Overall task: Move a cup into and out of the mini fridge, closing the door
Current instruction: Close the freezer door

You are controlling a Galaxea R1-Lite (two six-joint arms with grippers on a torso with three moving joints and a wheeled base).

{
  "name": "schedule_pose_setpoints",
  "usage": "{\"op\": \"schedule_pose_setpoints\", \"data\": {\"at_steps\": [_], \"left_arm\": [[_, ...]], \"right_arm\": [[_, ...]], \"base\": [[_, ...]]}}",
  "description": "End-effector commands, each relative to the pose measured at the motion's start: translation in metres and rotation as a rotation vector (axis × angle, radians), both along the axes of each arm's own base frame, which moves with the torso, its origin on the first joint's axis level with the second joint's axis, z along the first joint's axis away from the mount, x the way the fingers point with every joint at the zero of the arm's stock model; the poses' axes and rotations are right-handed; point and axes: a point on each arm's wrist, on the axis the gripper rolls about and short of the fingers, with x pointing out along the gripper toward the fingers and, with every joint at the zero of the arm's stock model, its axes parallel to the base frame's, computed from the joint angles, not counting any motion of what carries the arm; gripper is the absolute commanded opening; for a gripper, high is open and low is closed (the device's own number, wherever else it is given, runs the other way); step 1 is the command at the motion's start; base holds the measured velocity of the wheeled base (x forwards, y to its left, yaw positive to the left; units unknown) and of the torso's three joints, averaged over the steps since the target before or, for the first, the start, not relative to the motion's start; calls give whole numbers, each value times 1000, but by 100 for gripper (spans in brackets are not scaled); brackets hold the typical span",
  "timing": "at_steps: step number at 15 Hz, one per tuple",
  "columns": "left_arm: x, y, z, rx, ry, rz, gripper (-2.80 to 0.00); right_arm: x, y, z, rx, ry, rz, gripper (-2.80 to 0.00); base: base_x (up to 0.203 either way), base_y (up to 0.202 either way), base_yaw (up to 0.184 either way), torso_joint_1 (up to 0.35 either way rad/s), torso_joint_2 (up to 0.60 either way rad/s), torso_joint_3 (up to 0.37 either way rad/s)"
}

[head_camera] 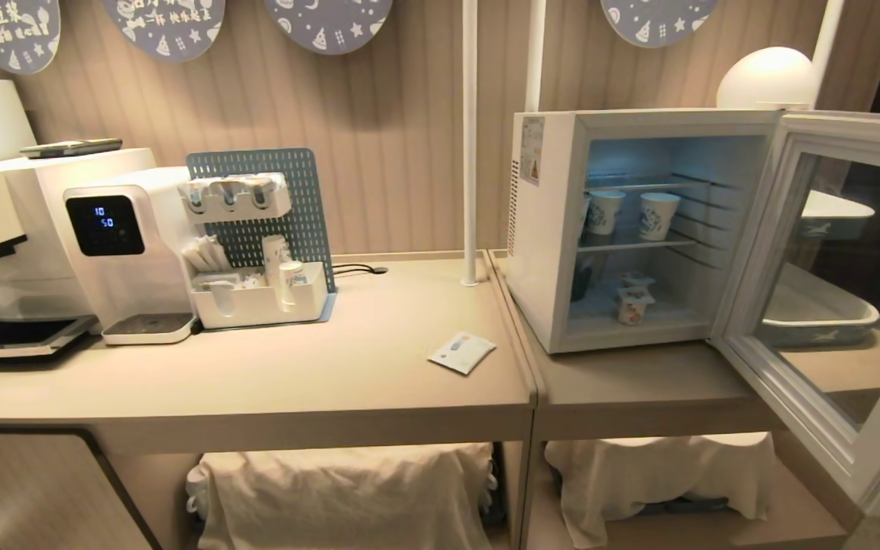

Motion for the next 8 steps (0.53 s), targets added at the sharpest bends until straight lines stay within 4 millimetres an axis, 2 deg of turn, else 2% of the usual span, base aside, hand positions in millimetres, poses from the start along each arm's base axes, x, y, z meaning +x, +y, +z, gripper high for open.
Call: {"op": "schedule_pose_setpoints", "data": {"at_steps": [1, 3, 8], "left_arm": [[0, 0, 0, -1, 2, 0, -280], [0, 0, 0, -1, 2, 0, -280], [0, 0, -1, -1, 3, 1, -280]], "right_arm": [[1, 0, -1, -2, -2, 2, -280], [4, 0, -1, -10, -70, 5, -280], [4, 0, -3, -9, -55, -3, -280]], "base": [[0, -197, -1, -1, 1, 4], [0, -192, -1, 2, 3, 7], [0, -192, -1, 4, 3, 1]]}}
